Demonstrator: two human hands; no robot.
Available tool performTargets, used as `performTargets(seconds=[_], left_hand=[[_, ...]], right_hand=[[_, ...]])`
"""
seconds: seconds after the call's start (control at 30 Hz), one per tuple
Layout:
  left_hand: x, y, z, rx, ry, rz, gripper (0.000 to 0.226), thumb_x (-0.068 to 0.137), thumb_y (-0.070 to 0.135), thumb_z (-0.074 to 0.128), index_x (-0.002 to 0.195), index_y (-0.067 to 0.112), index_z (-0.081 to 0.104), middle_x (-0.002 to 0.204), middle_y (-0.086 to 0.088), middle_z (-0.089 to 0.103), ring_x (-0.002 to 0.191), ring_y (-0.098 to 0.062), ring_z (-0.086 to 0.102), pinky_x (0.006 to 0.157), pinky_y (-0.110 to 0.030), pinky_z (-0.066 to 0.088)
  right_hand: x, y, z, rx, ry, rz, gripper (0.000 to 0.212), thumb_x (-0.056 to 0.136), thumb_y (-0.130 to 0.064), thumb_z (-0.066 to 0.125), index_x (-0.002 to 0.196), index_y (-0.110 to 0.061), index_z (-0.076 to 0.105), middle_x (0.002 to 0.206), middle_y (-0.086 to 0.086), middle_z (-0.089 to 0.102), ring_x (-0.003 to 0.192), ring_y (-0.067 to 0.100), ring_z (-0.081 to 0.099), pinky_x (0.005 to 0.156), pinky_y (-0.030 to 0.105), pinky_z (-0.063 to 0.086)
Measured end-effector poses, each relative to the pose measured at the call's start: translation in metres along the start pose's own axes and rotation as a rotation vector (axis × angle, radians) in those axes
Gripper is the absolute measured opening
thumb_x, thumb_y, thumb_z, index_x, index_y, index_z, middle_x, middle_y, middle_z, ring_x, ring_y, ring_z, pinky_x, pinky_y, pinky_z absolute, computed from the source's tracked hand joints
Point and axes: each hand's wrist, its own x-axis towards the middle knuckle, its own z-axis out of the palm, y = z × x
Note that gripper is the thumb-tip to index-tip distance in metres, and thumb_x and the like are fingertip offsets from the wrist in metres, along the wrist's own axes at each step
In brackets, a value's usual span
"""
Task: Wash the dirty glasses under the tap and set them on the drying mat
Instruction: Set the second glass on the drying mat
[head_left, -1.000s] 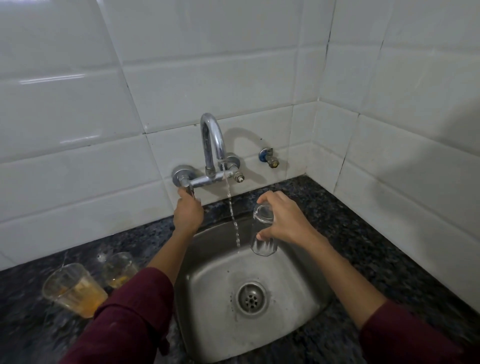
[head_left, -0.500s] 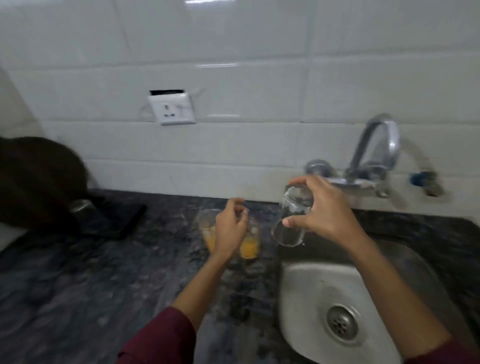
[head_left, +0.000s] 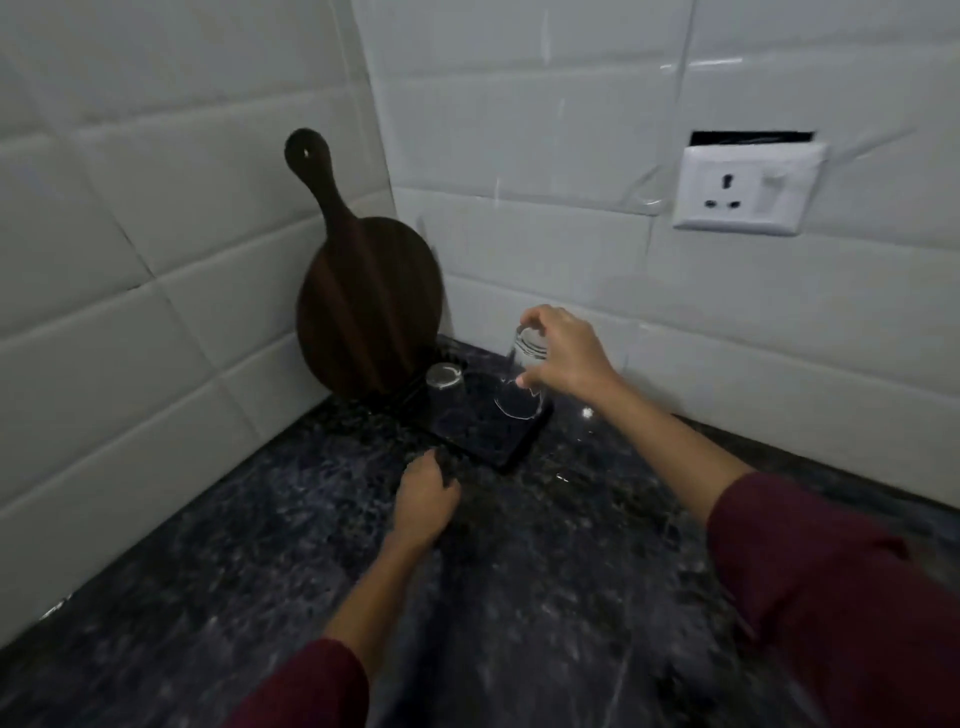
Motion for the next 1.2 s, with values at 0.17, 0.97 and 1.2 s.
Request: performTargets(seconds=[0.17, 0.97, 1.2], left_hand=[[0.041, -0.03, 0.001, 0.231, -0.036, -0.04, 0.071, 0.095, 0.037, 0.048, 0.148, 0.0, 0.017, 0.156, -0.02, 0.02, 0.146, -0.036, 0.013, 0.117, -0.047, 0.017], [0.038, 0.002, 0.005, 0.137, -0.185, 0.07, 0.054, 0.094, 0.032, 0.051, 0.134, -0.002, 0.04, 0.142, -0.023, 0.04, 0.134, -0.035, 0.035, 0.109, -0.037, 0.032], [-0.044, 0.107, 0.038, -0.217, -0.305, 0.432, 0.054, 0.091, 0.025, 0.061, 0.14, 0.008, 0.043, 0.143, -0.009, 0.048, 0.13, -0.023, 0.047, 0.103, -0.028, 0.038]], right_hand=[[0.08, 0.002, 0.067, -0.063, -0.043, -0.071, 0.073, 0.055, -0.018, 0.088, 0.118, -0.017, 0.051, 0.122, 0.006, 0.056, 0.113, 0.025, 0.052, 0.091, 0.035, 0.045], [0.079, 0.015, 0.057, -0.074, -0.23, -0.061, 0.073, 0.076, -0.002, 0.069, 0.14, -0.015, 0.037, 0.148, 0.007, 0.04, 0.133, 0.025, 0.04, 0.104, 0.025, 0.031], [-0.054, 0.037, -0.06, 0.274, -0.011, 0.141, 0.053, 0.078, 0.002, 0.065, 0.127, -0.016, 0.054, 0.133, 0.001, 0.055, 0.125, 0.011, 0.048, 0.1, 0.024, 0.04]])
